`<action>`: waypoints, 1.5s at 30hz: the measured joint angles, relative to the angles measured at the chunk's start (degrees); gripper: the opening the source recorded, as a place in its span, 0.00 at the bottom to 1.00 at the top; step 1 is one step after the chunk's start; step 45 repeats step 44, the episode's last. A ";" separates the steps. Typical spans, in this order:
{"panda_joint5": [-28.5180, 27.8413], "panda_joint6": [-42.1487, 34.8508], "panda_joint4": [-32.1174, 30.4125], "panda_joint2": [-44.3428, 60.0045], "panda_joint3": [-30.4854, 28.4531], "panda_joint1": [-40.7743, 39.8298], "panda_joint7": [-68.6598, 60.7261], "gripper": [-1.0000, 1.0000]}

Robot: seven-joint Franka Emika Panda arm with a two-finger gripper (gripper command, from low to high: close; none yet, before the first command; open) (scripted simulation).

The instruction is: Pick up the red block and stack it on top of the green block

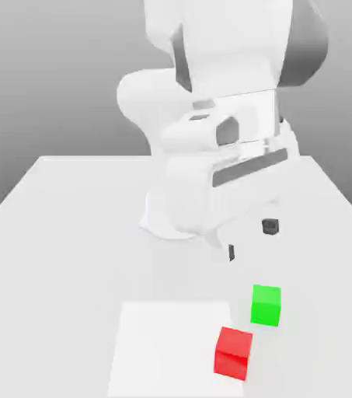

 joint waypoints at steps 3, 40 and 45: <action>-1.15 2.70 -1.65 5.79 0.29 0.98 -5.85 0.50; -8.30 13.83 -19.90 4.13 8.70 8.64 -0.10 0.00; -8.30 16.89 -19.81 7.30 8.72 8.57 -0.09 1.00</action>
